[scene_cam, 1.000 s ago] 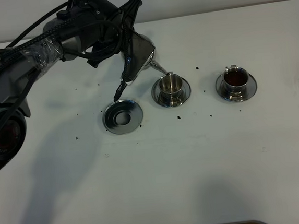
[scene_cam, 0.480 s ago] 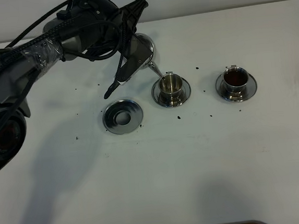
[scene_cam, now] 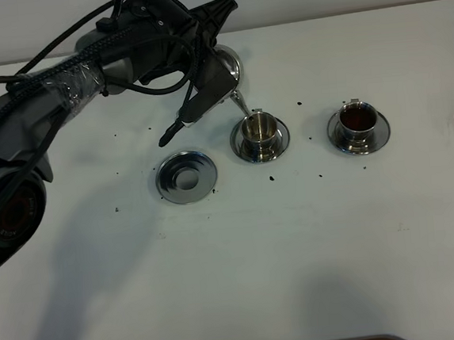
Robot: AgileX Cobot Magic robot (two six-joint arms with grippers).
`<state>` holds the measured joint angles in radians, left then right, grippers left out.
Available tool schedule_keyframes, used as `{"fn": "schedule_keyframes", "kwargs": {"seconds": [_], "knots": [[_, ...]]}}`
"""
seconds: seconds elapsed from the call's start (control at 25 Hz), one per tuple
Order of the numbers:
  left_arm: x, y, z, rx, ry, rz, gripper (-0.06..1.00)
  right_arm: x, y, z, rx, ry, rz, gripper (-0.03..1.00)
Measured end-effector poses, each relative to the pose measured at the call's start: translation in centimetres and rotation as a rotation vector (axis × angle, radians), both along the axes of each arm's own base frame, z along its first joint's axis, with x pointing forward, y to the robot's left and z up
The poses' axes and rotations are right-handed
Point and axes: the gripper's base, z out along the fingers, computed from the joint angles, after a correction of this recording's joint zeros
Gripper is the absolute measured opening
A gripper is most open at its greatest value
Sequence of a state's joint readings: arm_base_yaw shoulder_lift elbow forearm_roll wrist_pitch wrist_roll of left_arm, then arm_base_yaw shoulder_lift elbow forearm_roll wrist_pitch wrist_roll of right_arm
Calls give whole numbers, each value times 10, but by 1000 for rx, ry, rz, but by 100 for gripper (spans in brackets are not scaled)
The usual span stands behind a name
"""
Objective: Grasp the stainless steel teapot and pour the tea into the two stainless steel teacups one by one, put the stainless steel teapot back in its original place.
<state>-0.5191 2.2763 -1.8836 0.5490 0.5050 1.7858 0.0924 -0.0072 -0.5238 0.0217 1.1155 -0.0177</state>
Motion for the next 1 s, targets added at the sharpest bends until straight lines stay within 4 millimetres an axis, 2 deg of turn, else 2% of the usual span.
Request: {"fn": "schedule_keyframes", "kwargs": {"seconds": [0.28,1.0], "knots": [[-3,-10,2,31,-40,-52,25,0,0,0,0,0,0,38],[-3,-18,7,110,-111,-135,25,0,0,0,0,0,0,38]]}}
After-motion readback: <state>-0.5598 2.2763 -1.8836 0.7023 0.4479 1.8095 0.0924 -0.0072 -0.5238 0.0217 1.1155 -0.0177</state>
